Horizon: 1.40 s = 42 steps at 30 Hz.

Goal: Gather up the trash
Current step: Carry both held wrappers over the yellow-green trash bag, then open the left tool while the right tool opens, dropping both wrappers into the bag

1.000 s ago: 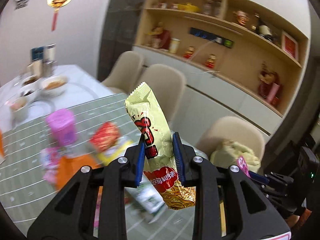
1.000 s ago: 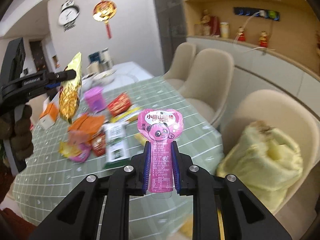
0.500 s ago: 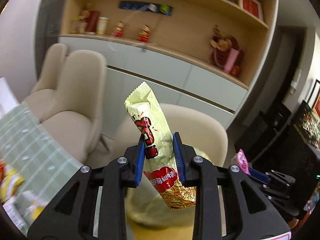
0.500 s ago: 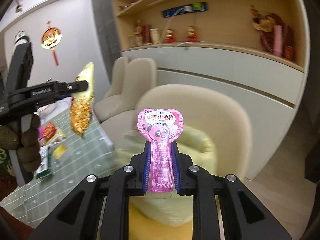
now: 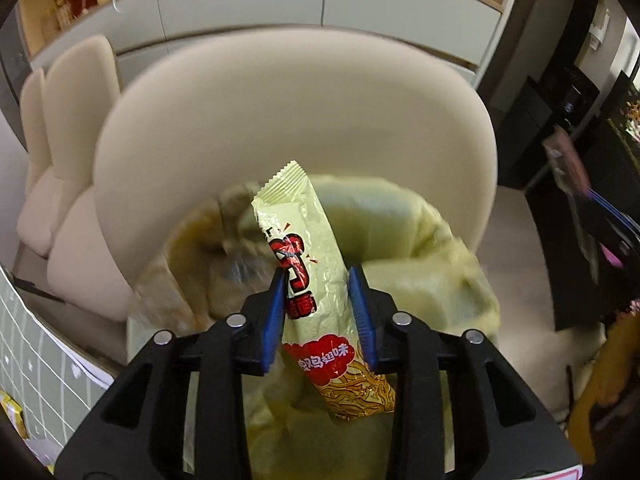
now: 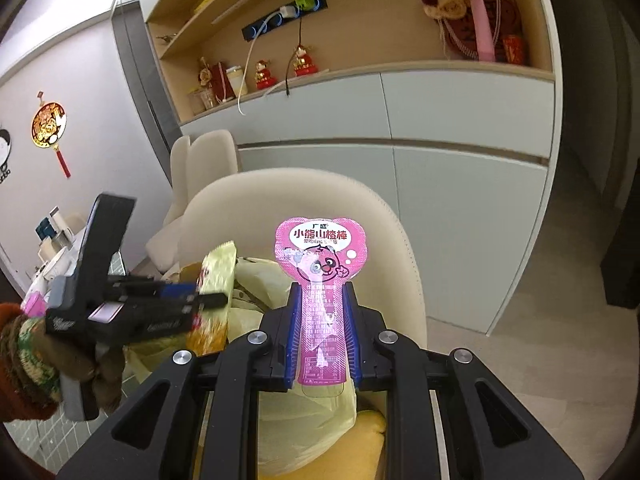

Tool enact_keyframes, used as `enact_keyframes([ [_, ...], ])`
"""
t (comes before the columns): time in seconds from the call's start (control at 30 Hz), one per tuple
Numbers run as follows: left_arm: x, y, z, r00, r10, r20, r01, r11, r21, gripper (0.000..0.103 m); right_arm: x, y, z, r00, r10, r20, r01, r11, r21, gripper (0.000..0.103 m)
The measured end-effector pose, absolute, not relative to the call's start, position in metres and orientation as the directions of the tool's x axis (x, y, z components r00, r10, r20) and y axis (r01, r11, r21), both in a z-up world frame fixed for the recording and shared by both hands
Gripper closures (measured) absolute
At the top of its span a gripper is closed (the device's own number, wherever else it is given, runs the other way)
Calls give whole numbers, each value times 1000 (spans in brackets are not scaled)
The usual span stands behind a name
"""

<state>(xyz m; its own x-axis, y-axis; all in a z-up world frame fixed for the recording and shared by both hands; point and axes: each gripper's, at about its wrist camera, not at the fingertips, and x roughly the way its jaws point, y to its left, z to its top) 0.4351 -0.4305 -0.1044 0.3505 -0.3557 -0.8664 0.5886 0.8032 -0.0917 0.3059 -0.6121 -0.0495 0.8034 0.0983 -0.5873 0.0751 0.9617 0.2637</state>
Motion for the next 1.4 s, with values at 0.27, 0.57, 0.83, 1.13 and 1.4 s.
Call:
enact_keyframes([
  [0.27, 416, -376, -76, 303, -494, -815, 502, 809, -304, 48, 349, -564, -43, 776, 249, -579, -93, 954, 285, 83],
  [0.57, 374, -274, -27, 518, -455, -724, 338, 887, -315, 47, 406, -495, -83, 597, 385, -704, -218, 922, 319, 83],
  [0.83, 334, -191, -28, 579, -333, -744, 135, 939, -315, 47, 417, -470, -122, 461, 296, -837, -168, 955, 245, 83],
  [1.13, 275, -114, -30, 618, -269, -738, 20, 944, -328, 47, 377, -473, -89, 588, 234, -775, -115, 972, 206, 69],
  [1.4, 219, -35, -14, 683, -206, -701, -42, 947, -319, 43, 317, -451, -51, 675, 210, -707, -67, 972, 225, 69],
])
